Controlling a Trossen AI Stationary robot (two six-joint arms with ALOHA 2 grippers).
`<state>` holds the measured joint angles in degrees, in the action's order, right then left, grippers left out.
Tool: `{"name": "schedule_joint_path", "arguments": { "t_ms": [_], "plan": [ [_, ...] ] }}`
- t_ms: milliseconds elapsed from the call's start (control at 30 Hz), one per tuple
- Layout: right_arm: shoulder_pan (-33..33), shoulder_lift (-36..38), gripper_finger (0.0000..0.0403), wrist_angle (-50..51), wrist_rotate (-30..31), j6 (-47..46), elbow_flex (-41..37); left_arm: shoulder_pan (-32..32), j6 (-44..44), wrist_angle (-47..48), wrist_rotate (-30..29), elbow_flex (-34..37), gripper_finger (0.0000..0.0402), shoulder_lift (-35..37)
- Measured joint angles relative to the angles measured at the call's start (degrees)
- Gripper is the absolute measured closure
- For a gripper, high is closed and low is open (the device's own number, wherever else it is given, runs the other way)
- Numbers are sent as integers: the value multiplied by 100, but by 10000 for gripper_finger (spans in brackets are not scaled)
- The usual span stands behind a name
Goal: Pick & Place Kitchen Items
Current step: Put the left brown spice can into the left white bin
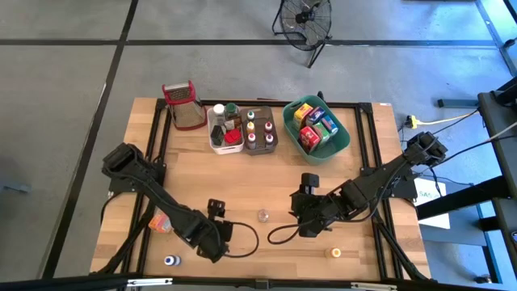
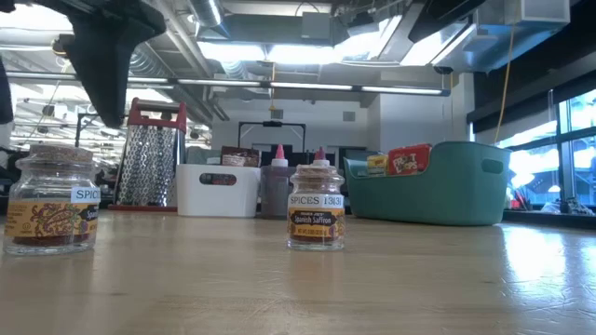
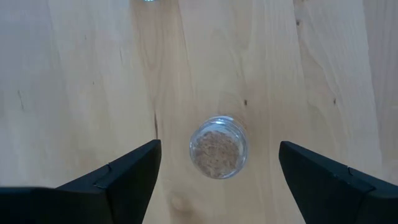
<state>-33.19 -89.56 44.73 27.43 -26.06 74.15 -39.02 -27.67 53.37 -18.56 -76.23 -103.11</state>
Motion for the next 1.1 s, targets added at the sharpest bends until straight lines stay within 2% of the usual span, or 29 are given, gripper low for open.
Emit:
{"name": "schedule_joint_path", "arguments": {
  "t_ms": [1100],
  "plan": [
    [20,-2,149,-269,-3,164,-236,88,222,-197,-58,53,80,-47]
  ]
}}
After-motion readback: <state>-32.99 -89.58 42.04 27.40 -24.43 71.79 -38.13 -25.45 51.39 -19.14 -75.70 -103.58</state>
